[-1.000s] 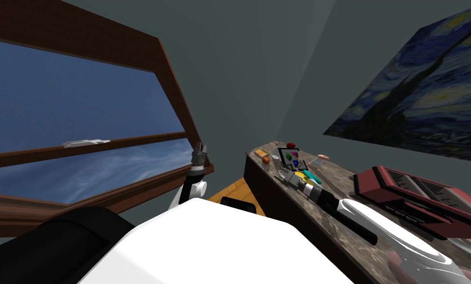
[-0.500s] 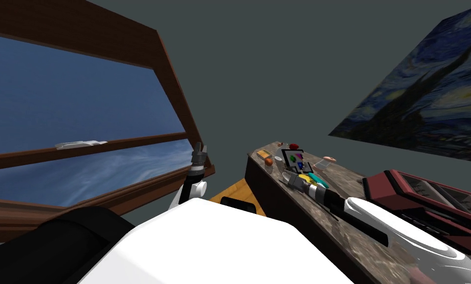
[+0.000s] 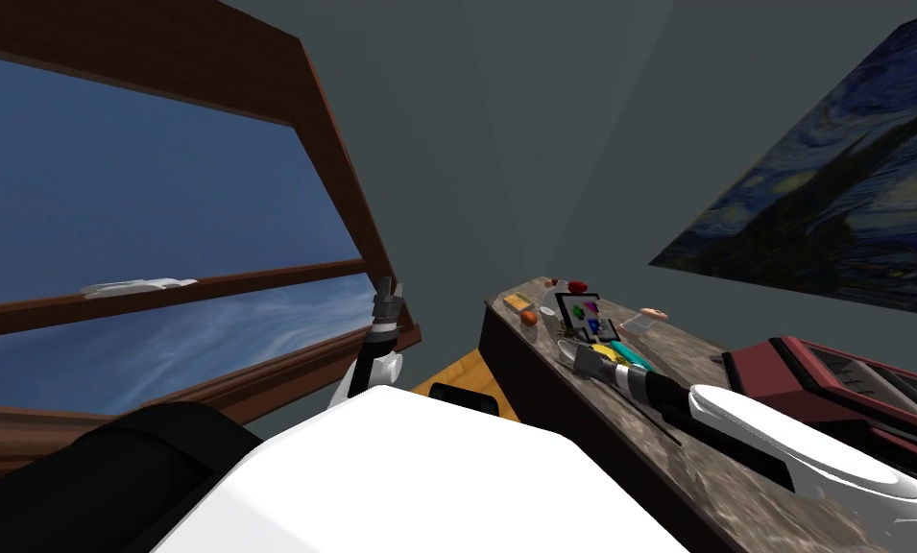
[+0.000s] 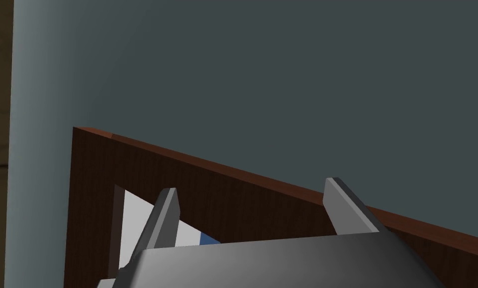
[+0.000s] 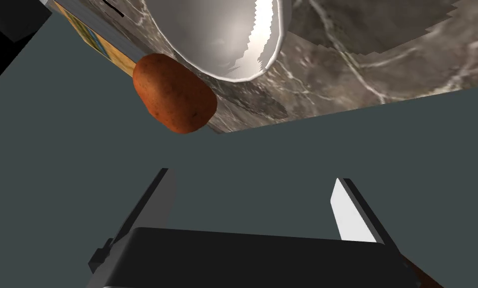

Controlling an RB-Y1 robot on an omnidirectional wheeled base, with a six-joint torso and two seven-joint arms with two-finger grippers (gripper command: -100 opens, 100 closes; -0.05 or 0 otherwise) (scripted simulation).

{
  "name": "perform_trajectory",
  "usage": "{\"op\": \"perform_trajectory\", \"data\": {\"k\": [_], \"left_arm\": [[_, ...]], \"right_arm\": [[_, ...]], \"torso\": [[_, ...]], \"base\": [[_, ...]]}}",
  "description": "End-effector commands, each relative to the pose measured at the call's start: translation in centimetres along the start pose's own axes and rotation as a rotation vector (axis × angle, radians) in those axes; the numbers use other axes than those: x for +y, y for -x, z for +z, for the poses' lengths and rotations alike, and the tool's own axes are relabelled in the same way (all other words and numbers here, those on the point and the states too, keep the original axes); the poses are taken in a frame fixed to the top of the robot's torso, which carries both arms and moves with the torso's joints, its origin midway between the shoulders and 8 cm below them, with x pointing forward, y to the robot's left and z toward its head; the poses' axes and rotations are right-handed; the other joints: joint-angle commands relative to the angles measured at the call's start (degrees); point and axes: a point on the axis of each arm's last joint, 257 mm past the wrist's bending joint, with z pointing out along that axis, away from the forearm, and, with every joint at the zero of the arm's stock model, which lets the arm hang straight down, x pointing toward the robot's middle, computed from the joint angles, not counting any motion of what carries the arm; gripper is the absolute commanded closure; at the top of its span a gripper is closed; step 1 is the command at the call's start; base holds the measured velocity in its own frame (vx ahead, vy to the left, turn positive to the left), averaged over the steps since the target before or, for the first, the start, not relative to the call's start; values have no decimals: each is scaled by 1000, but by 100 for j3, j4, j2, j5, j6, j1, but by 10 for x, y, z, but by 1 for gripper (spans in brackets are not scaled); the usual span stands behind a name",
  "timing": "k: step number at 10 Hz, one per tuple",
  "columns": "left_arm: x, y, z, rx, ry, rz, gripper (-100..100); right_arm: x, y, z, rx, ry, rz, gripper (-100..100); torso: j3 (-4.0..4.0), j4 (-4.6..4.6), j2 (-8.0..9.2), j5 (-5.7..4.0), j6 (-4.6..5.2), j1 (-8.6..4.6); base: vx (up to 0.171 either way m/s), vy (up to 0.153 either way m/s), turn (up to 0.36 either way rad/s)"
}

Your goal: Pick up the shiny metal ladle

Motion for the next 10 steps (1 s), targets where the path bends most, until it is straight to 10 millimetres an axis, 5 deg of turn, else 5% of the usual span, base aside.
{"op": "perform_trajectory", "data": {"k": [1, 6, 8, 9, 10], "left_arm": [[0, 0, 0, 0, 0, 0, 0], [1, -1, -1, 2, 3, -2, 0], [1, -2, -1, 3, 4, -3, 0], [1, -2, -1, 3, 4, -3, 0], [1, -2, -1, 3, 4, -3, 0]], "right_arm": [[-2, -20, -9, 63, 26, -56, -100], [2, -88, -47, 265, 128, -215, -100], [1, -92, -48, 272, 132, -219, -100], [2, -93, -49, 275, 134, -221, 0], [11, -99, -44, 276, 126, -210, -100]], "torso": [[0, 0, 0, 0, 0, 0], [-9, 3, -21, -1, -7, 28], [-14, 3, -32, 1, -10, 40], [-12, 4, -28, 1, -10, 40], [-9, 5, -23, 0, -10, 39]], "base": [[34, 36, -7], [41, 41, -22], [32, 15, -11], [0, 0, 0], [19, -22, 65]]}}
